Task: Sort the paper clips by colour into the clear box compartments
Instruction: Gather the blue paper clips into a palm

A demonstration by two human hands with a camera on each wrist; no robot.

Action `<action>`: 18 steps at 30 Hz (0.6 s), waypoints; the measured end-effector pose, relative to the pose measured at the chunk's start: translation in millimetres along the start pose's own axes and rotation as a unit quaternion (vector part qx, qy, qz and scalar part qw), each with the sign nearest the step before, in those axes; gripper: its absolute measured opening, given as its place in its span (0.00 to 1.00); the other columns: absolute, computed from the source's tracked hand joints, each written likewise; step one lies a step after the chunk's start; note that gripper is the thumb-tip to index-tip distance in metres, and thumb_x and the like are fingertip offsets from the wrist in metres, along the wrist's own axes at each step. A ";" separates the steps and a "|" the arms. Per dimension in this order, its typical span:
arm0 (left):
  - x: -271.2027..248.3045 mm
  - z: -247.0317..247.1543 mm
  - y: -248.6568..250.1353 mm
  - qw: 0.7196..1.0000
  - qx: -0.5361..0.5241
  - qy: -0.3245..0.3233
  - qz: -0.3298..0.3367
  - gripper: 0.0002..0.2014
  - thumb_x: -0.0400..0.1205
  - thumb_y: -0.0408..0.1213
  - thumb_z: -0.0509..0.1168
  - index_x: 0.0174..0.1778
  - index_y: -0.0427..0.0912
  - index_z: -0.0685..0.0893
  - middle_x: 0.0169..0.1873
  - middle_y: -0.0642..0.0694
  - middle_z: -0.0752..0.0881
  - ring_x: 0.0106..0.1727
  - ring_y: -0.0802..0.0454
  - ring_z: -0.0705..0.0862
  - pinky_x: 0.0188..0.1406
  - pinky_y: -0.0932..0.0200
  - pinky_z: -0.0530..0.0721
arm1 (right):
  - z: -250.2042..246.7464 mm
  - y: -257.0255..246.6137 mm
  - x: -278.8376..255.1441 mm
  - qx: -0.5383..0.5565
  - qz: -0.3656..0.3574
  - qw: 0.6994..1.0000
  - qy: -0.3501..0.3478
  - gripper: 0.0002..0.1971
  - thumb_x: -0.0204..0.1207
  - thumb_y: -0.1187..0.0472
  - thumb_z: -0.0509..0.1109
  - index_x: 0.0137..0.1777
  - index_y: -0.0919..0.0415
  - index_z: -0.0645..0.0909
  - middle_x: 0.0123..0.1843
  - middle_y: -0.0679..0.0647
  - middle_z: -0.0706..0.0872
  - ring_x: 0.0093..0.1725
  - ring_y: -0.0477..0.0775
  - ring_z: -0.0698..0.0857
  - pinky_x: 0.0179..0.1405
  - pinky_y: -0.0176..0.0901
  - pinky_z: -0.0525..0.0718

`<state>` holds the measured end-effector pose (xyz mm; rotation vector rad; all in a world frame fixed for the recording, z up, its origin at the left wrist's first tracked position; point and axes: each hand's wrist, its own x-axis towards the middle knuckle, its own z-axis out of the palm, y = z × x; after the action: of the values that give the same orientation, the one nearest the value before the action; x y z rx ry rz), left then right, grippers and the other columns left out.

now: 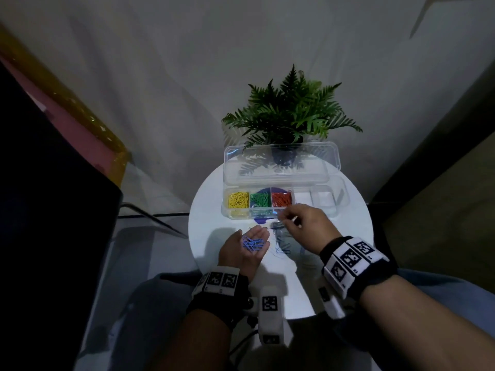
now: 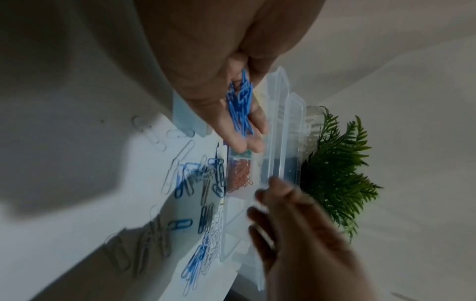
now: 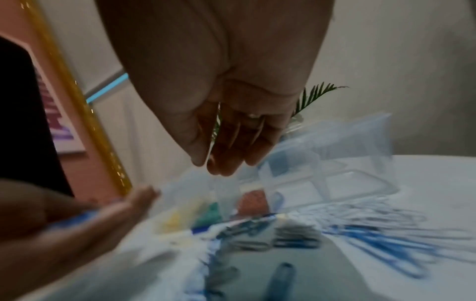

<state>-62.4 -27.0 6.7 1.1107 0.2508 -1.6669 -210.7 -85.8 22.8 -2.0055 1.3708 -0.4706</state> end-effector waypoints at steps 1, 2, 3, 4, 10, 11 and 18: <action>-0.4 -0.8 2.1 1.000 0.003 0.005 0.003 0.23 0.89 0.41 0.42 0.45 0.30 0.78 0.68 0.35 0.74 0.70 0.45 0.75 0.65 0.54 0.70 | -1.1 6.9 -0.9 -0.040 0.014 0.999 -0.023 0.08 0.76 0.65 0.66 0.50 0.60 0.86 0.51 0.57 0.87 0.48 0.56 0.85 0.50 0.39 0.77; -0.2 -1.6 3.6 1.000 -0.001 0.009 0.007 0.23 0.88 0.41 0.43 0.45 0.30 0.78 0.71 0.35 0.73 0.75 0.45 0.72 0.68 0.54 0.68 | -0.7 13.2 -2.8 -0.076 0.026 0.995 -0.060 0.10 0.77 0.64 0.64 0.53 0.58 0.86 0.55 0.57 0.86 0.53 0.57 0.84 0.54 0.40 0.77; 0.0 -2.8 5.0 1.000 -0.006 0.010 0.011 0.23 0.88 0.41 0.43 0.45 0.30 0.79 0.73 0.34 0.72 0.77 0.44 0.69 0.70 0.54 0.67 | 0.8 18.8 -5.6 -0.103 0.037 0.989 -0.099 0.13 0.78 0.63 0.63 0.56 0.54 0.86 0.58 0.56 0.84 0.58 0.57 0.83 0.58 0.41 0.76; 0.2 -3.6 5.6 1.000 -0.006 0.009 0.011 0.22 0.88 0.41 0.43 0.45 0.30 0.79 0.74 0.35 0.72 0.77 0.44 0.69 0.71 0.54 0.66 | 3.5 23.5 -8.3 -0.121 0.045 0.983 -0.133 0.14 0.79 0.62 0.61 0.59 0.50 0.85 0.60 0.55 0.82 0.61 0.56 0.81 0.61 0.43 0.76; -0.8 -3.3 7.3 1.000 -0.001 0.016 0.007 0.24 0.88 0.41 0.43 0.68 0.28 0.75 0.73 0.35 0.73 0.76 0.43 0.71 0.67 0.54 0.70 | 9.4 33.4 -11.7 -0.174 0.074 0.974 -0.128 0.15 0.81 0.57 0.59 0.63 0.46 0.82 0.61 0.55 0.77 0.64 0.57 0.79 0.63 0.49 0.78; -1.4 -3.2 7.5 1.000 0.004 0.015 0.007 0.24 0.88 0.41 0.43 0.69 0.28 0.75 0.70 0.34 0.76 0.73 0.43 0.74 0.65 0.54 0.72 | 9.6 32.1 -11.7 -0.166 0.067 0.977 -0.116 0.15 0.81 0.57 0.60 0.62 0.46 0.82 0.60 0.55 0.78 0.63 0.57 0.79 0.62 0.48 0.78; -0.9 -2.0 7.0 1.000 0.015 0.005 -0.003 0.24 0.88 0.42 0.43 0.69 0.29 0.74 0.74 0.36 0.72 0.78 0.44 0.68 0.63 0.54 0.73 | 21.1 23.3 -5.0 -0.197 0.044 0.968 -0.147 0.15 0.80 0.57 0.59 0.62 0.50 0.82 0.59 0.56 0.78 0.60 0.61 0.80 0.58 0.50 0.80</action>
<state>-55.4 -28.0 8.7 1.1415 0.2372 -1.6756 -215.5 -80.2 -8.2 -2.2022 1.4365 0.1527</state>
